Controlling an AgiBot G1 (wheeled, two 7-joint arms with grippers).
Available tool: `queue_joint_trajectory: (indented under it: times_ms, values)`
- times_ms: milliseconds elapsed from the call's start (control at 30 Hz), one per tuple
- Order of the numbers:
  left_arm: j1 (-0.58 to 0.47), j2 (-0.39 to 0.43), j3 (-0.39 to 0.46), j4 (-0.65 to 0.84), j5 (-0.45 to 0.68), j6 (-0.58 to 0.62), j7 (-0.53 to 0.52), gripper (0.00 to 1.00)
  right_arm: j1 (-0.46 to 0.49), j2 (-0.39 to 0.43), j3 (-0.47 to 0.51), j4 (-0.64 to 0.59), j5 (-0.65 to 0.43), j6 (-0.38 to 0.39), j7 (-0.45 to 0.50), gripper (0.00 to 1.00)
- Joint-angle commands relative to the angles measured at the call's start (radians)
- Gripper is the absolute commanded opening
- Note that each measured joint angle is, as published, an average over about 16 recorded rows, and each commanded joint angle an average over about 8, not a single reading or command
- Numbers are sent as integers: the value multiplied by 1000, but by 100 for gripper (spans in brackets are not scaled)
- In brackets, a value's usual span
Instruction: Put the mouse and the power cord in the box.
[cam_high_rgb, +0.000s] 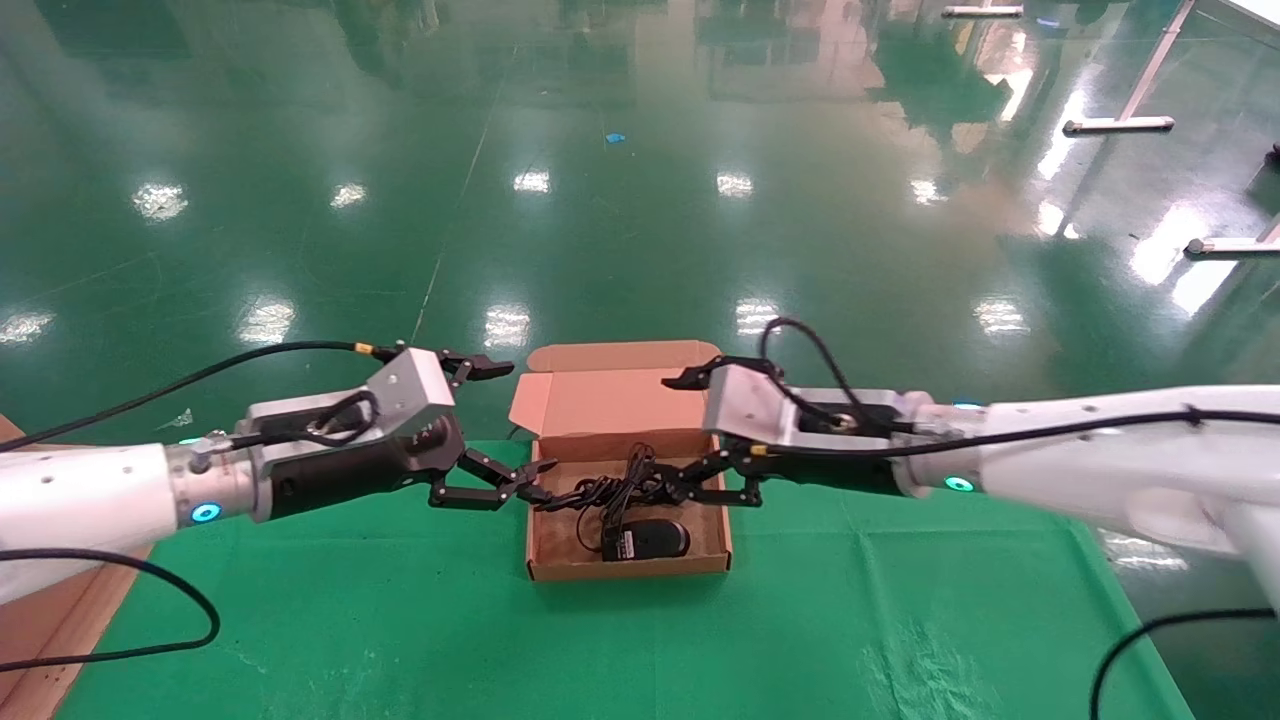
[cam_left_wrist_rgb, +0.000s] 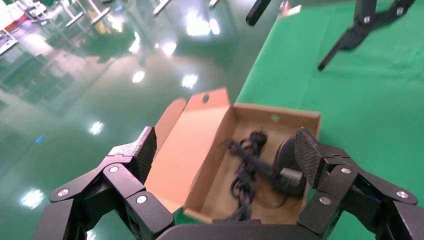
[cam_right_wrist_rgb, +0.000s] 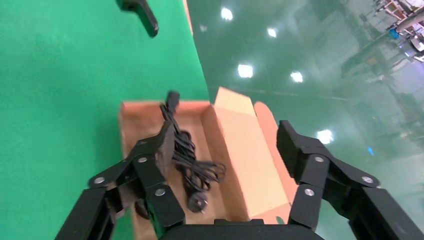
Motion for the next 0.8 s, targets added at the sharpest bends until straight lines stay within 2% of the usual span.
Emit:
queue_joint_trajectory:
  times_ms: [33,800]
  values:
    - [18,-18,-19,-35,-13,19,-30,100,-21,25,16,32,28,-20,28,100]
    - [223,-221,-234,-442,-165,244,-371,100,-258,318,198,398,353,-253,348,100]
